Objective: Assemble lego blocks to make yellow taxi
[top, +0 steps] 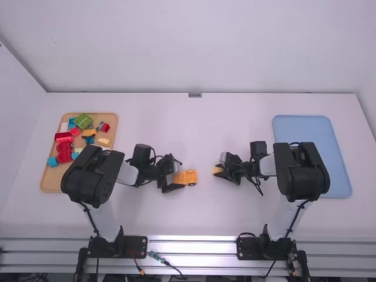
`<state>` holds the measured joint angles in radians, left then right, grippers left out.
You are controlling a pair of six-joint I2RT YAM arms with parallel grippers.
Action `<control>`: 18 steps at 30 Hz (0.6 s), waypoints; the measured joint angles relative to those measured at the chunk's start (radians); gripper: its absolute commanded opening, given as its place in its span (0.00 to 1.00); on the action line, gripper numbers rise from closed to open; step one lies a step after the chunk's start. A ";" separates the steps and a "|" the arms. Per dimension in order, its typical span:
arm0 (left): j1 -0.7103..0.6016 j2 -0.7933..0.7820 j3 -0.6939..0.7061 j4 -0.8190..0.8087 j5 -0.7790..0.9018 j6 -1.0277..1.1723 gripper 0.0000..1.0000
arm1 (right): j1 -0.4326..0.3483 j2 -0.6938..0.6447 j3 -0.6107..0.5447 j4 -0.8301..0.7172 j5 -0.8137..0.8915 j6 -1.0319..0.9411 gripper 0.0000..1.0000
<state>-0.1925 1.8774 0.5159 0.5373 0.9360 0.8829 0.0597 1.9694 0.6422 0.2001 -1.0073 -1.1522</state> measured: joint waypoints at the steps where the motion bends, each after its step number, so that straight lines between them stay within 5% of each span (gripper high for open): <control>1: -0.005 0.000 0.002 -0.004 -0.007 0.000 0.89 | 0.000 0.000 0.000 -0.001 -0.002 0.000 0.27; 18: -0.086 0.000 -0.027 0.080 -0.116 -0.019 0.82 | 0.000 0.000 0.000 0.003 -0.004 0.001 0.22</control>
<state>-0.2787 1.8774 0.4889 0.6178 0.8200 0.8639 0.0597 1.9694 0.6422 0.2031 -1.0115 -1.1515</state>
